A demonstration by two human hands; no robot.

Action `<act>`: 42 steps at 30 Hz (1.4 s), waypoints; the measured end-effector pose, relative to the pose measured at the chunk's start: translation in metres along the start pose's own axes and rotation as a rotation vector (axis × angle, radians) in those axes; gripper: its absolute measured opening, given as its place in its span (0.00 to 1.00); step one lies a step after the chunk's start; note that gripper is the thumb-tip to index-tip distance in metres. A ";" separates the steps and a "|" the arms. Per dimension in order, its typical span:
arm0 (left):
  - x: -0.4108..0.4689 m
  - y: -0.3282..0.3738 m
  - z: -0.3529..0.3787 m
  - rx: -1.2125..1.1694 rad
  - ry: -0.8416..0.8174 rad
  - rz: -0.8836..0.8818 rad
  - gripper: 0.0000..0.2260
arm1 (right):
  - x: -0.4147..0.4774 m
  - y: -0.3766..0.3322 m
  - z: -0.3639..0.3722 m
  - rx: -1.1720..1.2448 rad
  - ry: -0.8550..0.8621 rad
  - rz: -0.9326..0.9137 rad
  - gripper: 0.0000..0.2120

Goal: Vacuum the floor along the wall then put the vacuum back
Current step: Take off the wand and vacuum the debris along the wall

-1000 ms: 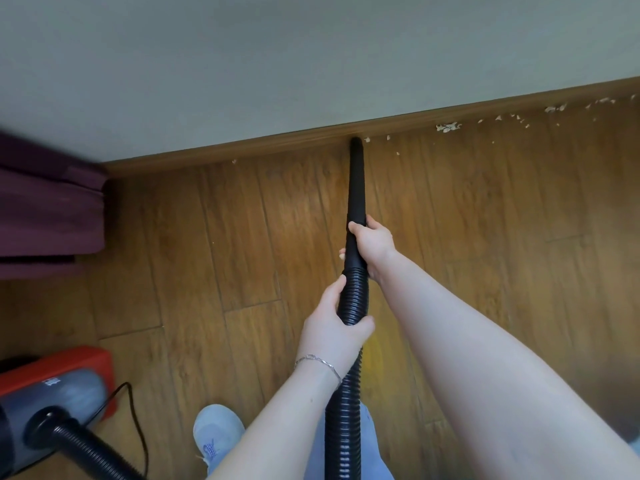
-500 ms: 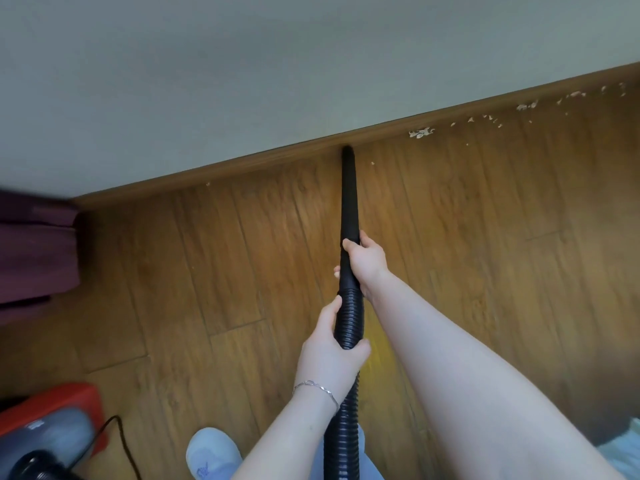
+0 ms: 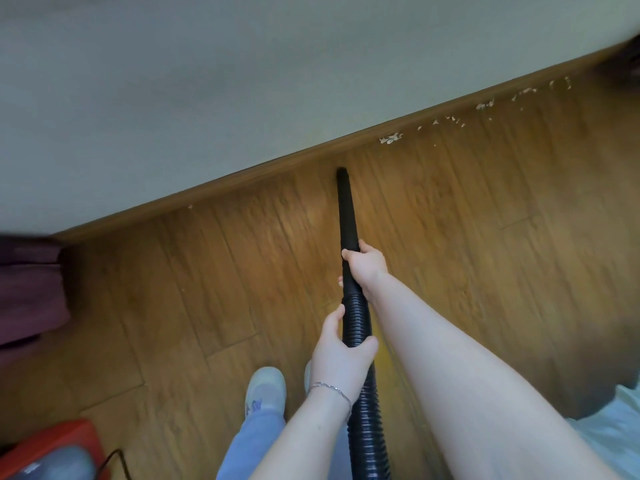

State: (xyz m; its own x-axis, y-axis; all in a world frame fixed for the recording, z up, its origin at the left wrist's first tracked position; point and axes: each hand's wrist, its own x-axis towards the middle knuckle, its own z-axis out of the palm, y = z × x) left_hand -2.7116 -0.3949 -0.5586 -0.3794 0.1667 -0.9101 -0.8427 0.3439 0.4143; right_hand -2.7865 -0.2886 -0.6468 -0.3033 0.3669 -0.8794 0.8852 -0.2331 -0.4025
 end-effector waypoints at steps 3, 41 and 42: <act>-0.004 -0.002 -0.008 0.004 -0.012 -0.008 0.28 | -0.005 0.004 0.004 0.043 0.015 0.010 0.27; 0.056 0.056 0.022 0.438 0.150 0.121 0.29 | 0.073 -0.043 -0.046 0.293 -0.224 0.123 0.29; 0.056 0.055 0.025 0.437 0.159 0.120 0.29 | 0.074 -0.042 -0.047 0.284 -0.226 0.125 0.29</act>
State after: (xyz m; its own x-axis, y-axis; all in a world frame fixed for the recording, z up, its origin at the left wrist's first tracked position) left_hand -2.7695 -0.3435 -0.5864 -0.5467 0.0975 -0.8317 -0.5627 0.6928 0.4511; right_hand -2.8293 -0.2093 -0.6836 -0.2971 0.1193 -0.9474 0.7971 -0.5153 -0.3148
